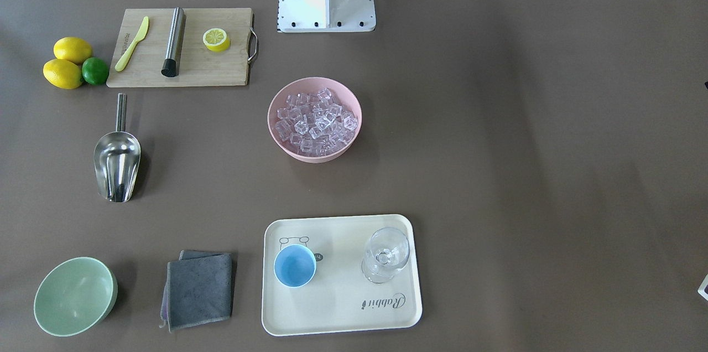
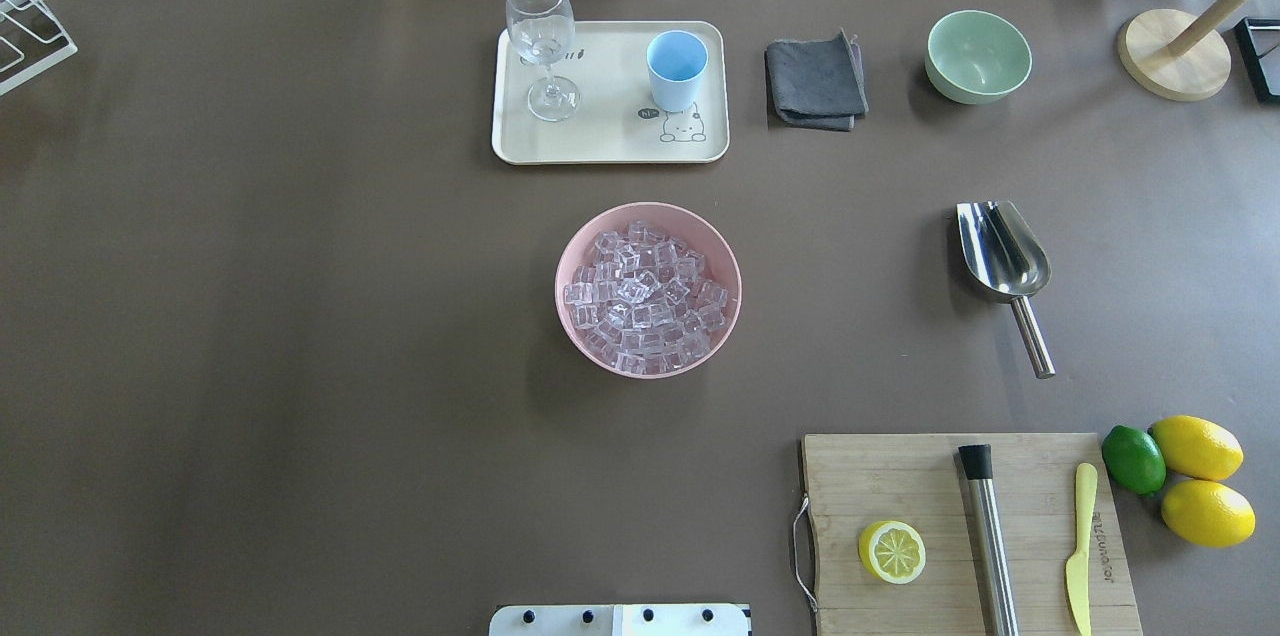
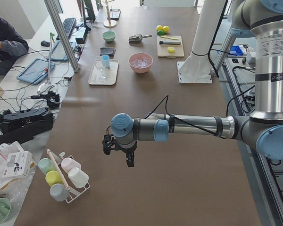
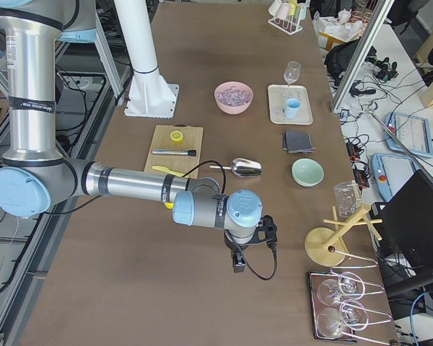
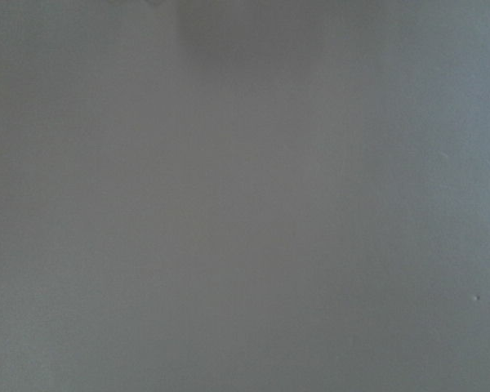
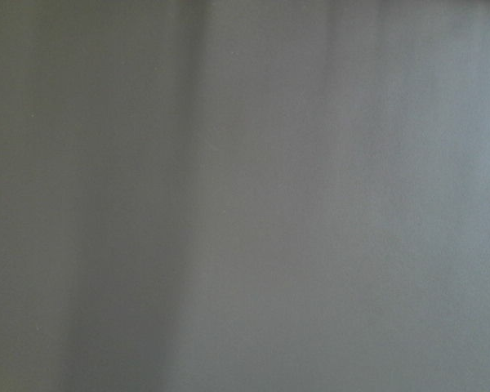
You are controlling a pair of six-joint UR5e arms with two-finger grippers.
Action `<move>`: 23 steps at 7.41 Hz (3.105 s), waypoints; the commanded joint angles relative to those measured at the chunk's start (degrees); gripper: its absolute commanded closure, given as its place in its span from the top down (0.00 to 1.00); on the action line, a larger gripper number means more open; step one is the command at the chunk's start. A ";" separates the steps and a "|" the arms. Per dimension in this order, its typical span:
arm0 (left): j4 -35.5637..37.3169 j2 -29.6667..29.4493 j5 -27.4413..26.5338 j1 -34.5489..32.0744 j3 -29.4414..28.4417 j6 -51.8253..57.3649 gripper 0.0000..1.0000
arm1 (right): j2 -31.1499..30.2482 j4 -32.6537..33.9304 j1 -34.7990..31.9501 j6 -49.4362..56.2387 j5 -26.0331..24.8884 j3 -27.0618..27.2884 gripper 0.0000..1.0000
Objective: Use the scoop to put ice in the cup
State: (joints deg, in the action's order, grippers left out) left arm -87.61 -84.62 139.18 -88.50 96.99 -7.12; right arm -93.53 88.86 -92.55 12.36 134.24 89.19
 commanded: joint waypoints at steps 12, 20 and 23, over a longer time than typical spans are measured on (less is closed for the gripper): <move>-0.10 -1.07 -0.40 8.05 0.30 -0.08 0.99 | 1.84 -0.09 3.67 -5.62 2.51 2.63 1.00; -5.68 -13.99 0.13 36.95 7.05 -0.61 0.99 | 2.74 -22.56 30.30 -60.45 4.01 6.52 1.00; -21.62 -13.81 -0.31 42.96 6.81 -0.70 0.99 | 2.65 -22.42 35.50 -71.05 3.83 13.01 1.00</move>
State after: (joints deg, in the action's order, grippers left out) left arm -102.77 -98.17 139.04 -48.35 103.53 -7.77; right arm -90.85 66.30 -60.15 -53.68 138.18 98.89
